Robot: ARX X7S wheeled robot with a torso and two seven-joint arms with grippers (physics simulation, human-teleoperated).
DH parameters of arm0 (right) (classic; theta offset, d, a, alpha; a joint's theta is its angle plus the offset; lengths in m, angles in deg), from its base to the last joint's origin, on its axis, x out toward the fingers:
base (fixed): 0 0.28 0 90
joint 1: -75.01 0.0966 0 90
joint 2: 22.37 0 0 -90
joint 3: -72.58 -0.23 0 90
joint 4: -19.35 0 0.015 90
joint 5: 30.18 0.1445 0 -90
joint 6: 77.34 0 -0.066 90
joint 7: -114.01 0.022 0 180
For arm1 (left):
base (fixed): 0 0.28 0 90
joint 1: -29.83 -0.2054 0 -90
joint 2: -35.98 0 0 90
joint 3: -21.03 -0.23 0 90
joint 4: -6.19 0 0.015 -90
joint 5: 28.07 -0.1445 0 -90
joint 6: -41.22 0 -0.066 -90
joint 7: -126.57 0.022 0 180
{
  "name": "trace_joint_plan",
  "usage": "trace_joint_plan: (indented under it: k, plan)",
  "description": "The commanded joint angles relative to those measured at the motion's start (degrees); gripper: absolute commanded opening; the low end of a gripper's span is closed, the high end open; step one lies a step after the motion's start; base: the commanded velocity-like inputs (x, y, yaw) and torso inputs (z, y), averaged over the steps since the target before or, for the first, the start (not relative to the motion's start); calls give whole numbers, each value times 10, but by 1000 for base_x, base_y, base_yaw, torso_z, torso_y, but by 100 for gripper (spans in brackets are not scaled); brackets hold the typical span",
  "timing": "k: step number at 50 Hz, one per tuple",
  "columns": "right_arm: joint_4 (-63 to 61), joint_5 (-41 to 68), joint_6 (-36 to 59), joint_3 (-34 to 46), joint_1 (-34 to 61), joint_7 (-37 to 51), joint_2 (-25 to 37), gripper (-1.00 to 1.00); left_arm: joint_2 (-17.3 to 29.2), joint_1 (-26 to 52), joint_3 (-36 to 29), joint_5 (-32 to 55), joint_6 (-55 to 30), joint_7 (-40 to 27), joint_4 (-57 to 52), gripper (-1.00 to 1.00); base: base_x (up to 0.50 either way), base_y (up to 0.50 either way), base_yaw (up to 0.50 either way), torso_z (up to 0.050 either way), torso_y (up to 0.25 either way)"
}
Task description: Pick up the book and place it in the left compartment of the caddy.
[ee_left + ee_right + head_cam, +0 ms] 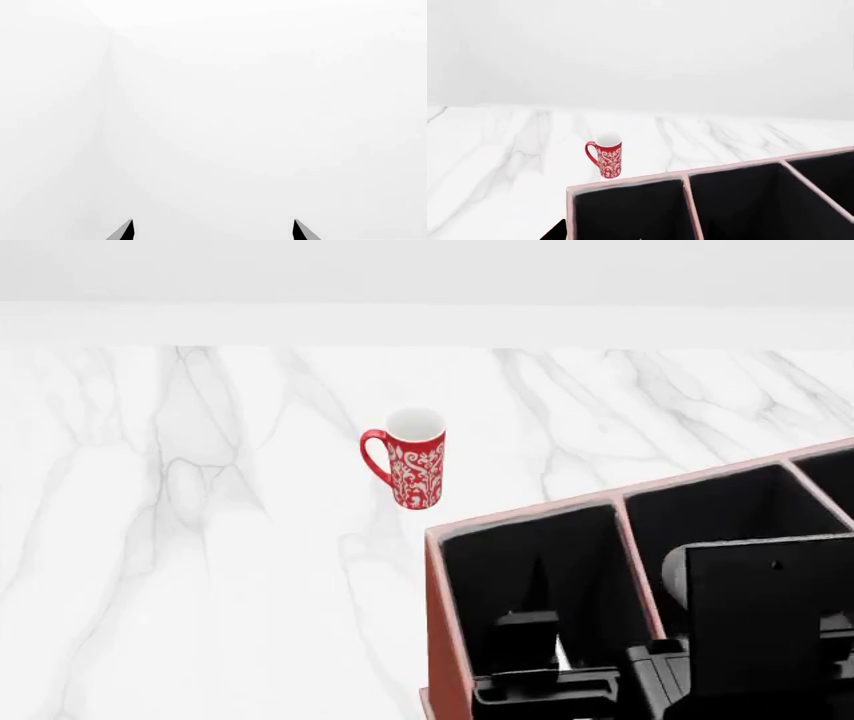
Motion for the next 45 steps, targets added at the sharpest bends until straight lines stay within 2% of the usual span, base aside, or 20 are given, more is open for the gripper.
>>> trace_joint_plan:
  k: [1, 17, 37, 39, 45]
  plan:
    - [-20, -10, -50, -33, -42, -10, 12, 100, 0, -10, 9, 14, 5, 0, -13, 100, 0, 0, 0, 0, 0]
    - [-46, -19, -114, -74, -105, -20, 19, 100, 1, -18, 6, 20, 9, -4, -21, 100, 0, 0, 0, 0, 0]
    - [-102, -89, -108, -76, -144, 9, 31, 100, -12, -38, 28, 77, 37, -8, -38, 100, 0, 0, 0, 0, 0]
    - [-107, -98, -106, -75, -147, 14, 32, 100, -1, -35, 34, 94, 32, -18, -42, 100, 0, 0, 0, 0, 0]
    - [-124, -123, -104, -76, -150, 14, 34, 100, -11, -45, 26, 73, 47, -6, -39, 100, 0, 0, 0, 0, 0]
